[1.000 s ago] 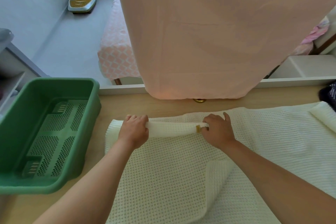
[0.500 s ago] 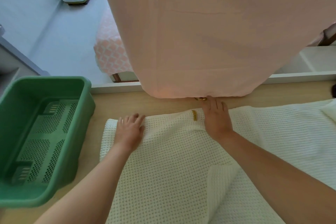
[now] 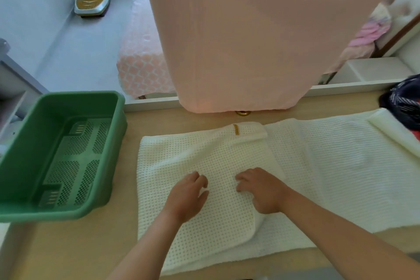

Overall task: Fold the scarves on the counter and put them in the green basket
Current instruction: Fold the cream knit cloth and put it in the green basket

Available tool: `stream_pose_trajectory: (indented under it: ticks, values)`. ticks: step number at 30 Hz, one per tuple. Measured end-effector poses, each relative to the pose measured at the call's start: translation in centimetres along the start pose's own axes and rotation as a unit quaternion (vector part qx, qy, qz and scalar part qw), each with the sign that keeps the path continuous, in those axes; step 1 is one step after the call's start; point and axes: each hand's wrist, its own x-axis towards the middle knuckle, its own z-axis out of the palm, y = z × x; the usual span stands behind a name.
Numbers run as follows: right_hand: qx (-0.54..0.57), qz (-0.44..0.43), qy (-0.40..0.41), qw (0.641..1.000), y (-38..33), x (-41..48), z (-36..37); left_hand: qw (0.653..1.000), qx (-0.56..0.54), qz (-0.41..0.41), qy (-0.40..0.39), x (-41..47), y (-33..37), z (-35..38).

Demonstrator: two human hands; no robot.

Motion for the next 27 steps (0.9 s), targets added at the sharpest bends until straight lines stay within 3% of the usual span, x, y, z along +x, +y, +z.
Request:
stream_pose_trajectory:
  ticks: [2, 5, 7, 11, 15, 18, 22, 24, 27]
  values:
    - [-0.045, 0.037, -0.079, 0.995, -1.1, -1.5, -0.2, 0.999, 0.007, 0.008, -0.044, -2.4, 0.2, 0.6]
    - [-0.115, 0.065, -0.112, 0.985, -2.2, -3.5, 0.6, 0.996, 0.027, 0.019, -0.078, -5.8, -0.1, 0.9]
    - [-0.156, 0.073, -0.087, 0.981, -2.6, -4.5, 1.4, 0.994, 0.048, 0.034, -0.095, -7.7, -0.3, 1.0]
    - [-0.215, 0.073, 0.037, 0.973, -3.4, -4.9, 1.9, 0.989, 0.088, 0.049, -0.111, -10.5, -0.4, 1.6]
    - [-0.102, 0.054, 0.191, 0.975, -4.9, -5.7, 0.8, 0.993, 0.089, 0.006, -0.079, -12.1, -0.5, 1.6]
    - [-0.029, 0.092, 0.178, 0.979, -6.7, -6.6, -1.0, 0.994, 0.100, 0.005, -0.035, -13.0, -0.1, 0.9]
    - [-0.136, 0.047, 0.166, 0.976, -6.3, -8.0, -1.5, 0.999, 0.032, -0.032, 0.023, -13.9, -0.4, -1.2]
    - [-0.175, 0.039, 0.164, 0.970, -6.8, -8.9, -1.4, 0.999, 0.021, -0.026, -0.003, -14.3, -0.7, -2.3]
    - [-0.215, 0.032, 0.120, 0.969, -7.5, -10.2, 0.1, 0.989, -0.003, -0.070, -0.132, -15.3, -0.7, -2.8]
